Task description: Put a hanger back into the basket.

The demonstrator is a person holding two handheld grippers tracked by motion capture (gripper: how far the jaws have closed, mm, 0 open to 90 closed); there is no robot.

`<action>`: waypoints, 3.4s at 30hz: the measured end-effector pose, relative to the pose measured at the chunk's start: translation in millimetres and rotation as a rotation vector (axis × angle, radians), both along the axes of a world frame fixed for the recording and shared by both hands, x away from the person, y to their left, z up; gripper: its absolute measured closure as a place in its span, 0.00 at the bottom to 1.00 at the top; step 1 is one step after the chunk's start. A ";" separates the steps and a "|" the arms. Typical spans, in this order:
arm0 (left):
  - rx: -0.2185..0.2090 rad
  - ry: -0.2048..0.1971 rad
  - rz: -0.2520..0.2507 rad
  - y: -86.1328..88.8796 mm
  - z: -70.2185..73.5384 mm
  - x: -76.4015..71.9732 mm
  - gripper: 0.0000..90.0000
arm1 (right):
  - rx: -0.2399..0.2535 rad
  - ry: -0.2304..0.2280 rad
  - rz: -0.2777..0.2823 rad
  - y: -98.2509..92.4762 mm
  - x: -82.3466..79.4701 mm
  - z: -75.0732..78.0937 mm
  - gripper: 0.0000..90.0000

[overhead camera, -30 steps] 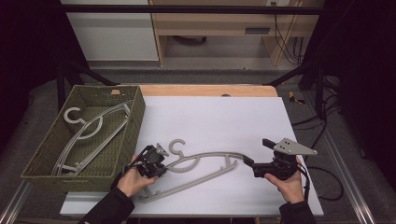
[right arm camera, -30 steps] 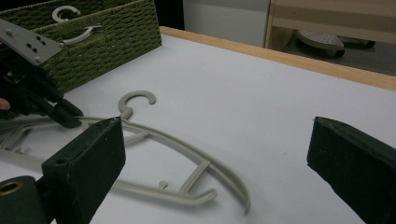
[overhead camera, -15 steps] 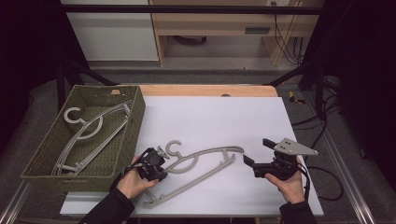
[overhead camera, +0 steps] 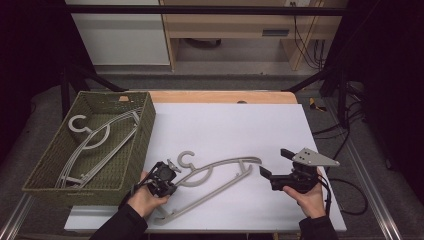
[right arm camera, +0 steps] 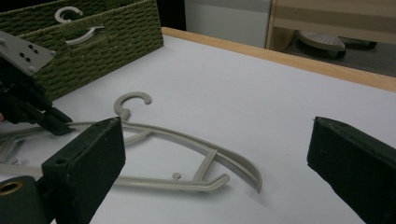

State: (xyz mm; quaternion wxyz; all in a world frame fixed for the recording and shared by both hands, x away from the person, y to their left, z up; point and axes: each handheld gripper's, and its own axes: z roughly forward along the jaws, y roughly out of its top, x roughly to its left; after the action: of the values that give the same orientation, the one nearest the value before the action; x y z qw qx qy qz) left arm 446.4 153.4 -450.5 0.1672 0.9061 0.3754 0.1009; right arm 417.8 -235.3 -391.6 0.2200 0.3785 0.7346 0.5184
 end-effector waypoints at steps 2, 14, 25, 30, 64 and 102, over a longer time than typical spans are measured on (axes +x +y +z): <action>0.007 -0.013 0.001 -1.2 -0.1 -2.0 0.91 | -0.001 -0.001 0.002 0.0 0.0 -0.2 0.05; -0.116 -0.112 -0.005 6.7 20.6 -11.2 0.92 | 0.006 -0.001 -0.007 -4.6 -0.3 0.3 0.05; -0.156 -0.210 0.022 21.3 50.3 -16.3 0.92 | 0.011 -0.009 -0.009 -7.6 -1.6 2.5 0.05; -0.181 -0.274 0.019 29.1 76.3 -20.7 0.92 | 0.011 -0.008 -0.014 -8.6 -1.5 2.6 0.05; -0.143 -0.457 0.107 116.7 185.4 11.9 0.92 | 0.026 -0.005 -0.040 -12.5 -0.7 2.6 0.04; 0.049 -0.493 0.368 248.7 140.1 50.3 0.91 | 0.014 -0.001 -0.041 -13.4 1.9 0.0 0.04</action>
State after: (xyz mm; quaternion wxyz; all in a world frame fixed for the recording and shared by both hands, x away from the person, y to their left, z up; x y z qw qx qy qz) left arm 496.7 402.1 -310.4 0.2101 0.7750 0.4786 0.3553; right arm 419.7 -248.7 -391.6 0.2285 0.3947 0.7230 0.5189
